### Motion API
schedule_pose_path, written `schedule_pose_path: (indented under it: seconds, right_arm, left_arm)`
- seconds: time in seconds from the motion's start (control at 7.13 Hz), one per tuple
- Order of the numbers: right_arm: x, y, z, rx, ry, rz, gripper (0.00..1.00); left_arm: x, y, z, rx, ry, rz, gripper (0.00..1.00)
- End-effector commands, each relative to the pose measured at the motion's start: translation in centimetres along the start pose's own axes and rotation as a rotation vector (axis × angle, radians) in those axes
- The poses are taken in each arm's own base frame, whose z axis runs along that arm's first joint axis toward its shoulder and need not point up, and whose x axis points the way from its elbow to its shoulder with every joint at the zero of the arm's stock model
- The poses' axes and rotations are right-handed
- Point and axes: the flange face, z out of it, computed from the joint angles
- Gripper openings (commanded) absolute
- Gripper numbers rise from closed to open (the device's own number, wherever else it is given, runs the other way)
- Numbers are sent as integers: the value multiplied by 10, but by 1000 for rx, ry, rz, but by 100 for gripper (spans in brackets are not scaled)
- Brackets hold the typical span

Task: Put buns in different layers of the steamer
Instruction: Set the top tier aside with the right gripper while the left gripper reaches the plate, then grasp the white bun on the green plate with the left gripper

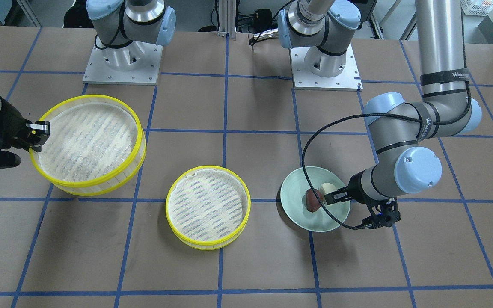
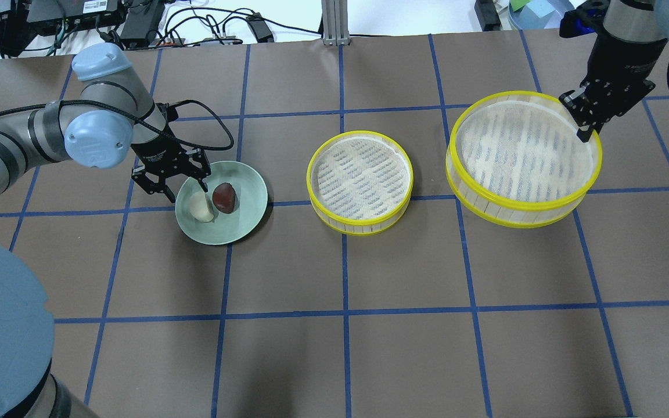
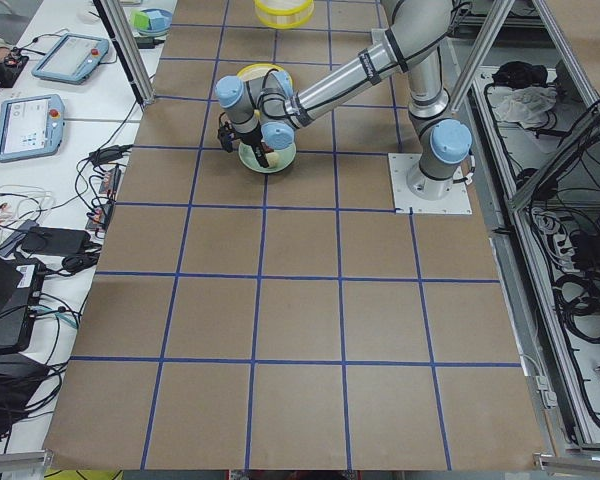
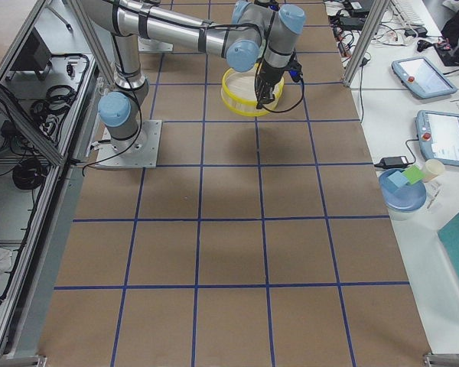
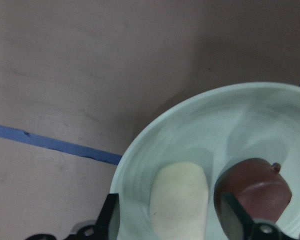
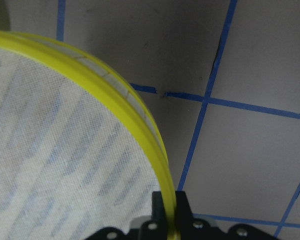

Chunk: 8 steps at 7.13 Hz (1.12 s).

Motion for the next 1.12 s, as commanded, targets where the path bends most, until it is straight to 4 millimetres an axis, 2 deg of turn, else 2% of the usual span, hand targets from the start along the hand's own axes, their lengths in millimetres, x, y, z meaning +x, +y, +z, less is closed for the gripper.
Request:
schedule_pose_path:
  seconds: [0.0, 0.98]
  right_arm:
    - [-4, 17, -20, 28, 5, 5, 0]
    - [-5, 17, -17, 17, 1, -3, 0]
  left_arm:
    - [1, -3, 10, -18, 6, -3, 75]
    - [4, -5, 16, -27, 8, -27, 71]
